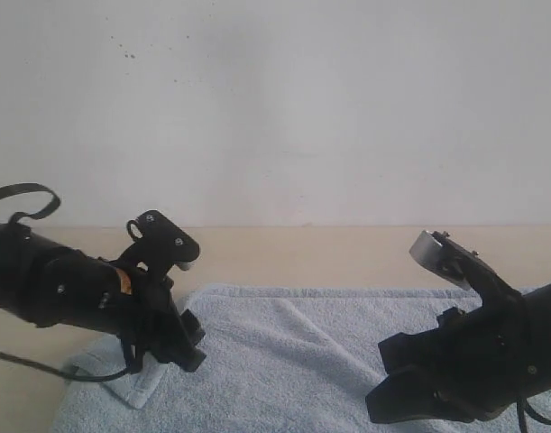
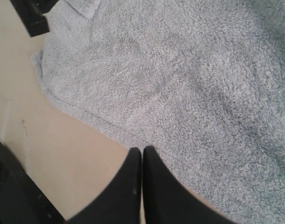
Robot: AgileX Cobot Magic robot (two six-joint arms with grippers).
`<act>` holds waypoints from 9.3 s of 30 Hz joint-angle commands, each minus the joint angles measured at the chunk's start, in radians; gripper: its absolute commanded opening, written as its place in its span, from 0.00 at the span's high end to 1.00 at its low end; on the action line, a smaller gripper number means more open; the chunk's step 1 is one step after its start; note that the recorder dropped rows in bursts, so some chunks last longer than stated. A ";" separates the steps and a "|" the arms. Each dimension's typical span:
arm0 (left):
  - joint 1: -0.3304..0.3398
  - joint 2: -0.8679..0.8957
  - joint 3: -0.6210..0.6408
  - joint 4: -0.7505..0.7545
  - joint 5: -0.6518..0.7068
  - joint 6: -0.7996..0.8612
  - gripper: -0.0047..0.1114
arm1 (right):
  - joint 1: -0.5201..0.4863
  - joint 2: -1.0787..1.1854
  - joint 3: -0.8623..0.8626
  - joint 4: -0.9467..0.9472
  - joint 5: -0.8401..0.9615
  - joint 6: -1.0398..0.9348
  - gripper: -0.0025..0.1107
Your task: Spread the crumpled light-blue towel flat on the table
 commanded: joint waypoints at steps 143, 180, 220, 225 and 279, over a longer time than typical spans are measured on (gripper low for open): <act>0.154 0.047 -0.052 -0.051 0.094 0.218 0.93 | 0.001 -0.008 -0.006 0.065 0.055 -0.064 0.98; 0.285 0.159 -0.151 -0.206 -0.054 0.328 0.93 | 0.001 -0.008 -0.006 0.078 0.057 -0.080 0.98; 0.298 -0.347 0.131 -0.498 0.425 0.139 0.93 | -0.391 0.514 -0.483 -0.125 -0.495 -0.142 0.98; 0.298 -0.347 0.131 -0.721 0.416 0.365 0.93 | -0.391 0.586 -0.483 -0.125 -0.531 -0.214 0.98; 0.296 -0.105 0.131 -0.740 0.401 0.566 0.93 | -0.704 0.667 -0.772 0.225 0.026 -0.214 0.98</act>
